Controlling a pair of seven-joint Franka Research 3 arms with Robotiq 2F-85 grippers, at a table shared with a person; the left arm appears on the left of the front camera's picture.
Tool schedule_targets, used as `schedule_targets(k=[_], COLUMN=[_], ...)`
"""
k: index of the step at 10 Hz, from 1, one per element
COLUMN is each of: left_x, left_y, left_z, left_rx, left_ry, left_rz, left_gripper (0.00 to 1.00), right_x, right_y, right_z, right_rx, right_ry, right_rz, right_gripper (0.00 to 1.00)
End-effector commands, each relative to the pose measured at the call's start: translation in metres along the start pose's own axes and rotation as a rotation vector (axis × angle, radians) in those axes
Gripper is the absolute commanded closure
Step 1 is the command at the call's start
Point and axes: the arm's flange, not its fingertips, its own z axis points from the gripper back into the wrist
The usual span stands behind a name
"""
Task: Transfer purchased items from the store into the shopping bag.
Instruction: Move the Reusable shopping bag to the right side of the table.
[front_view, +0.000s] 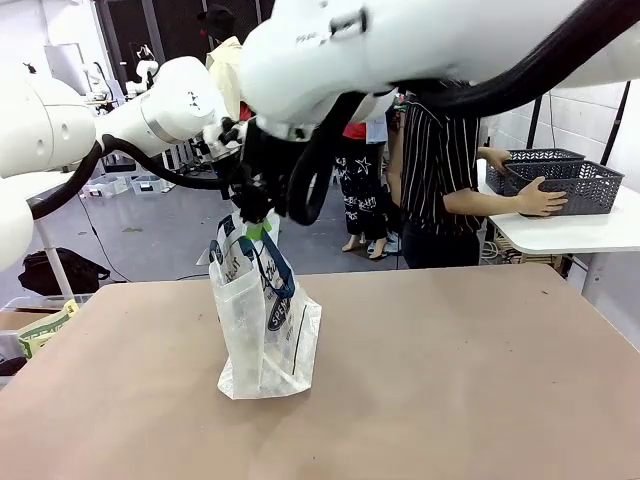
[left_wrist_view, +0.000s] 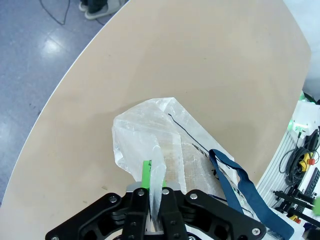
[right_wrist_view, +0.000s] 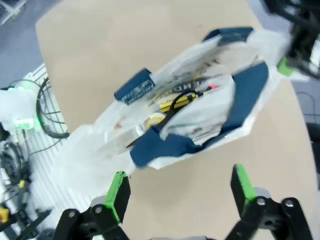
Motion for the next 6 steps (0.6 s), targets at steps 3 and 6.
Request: schedule_targets(k=[3, 6], left_x=[-0.002, -0.006], left_y=[0.006, 0.003], left_z=[0.008, 0.014], left_rx=[-0.001, 0.009], left_ry=[-0.014, -0.001], left_rz=[-0.039, -0.079], left_gripper=[1.0, 1.0], right_x=[-0.098, -0.2], right_y=[-0.04, -0.101], right_z=[0.047, 0.081], right_rx=[-0.026, -0.05], right_ry=[-0.038, -0.012], right_rz=[-0.256, -0.617], right_gripper=[0.0, 0.0])
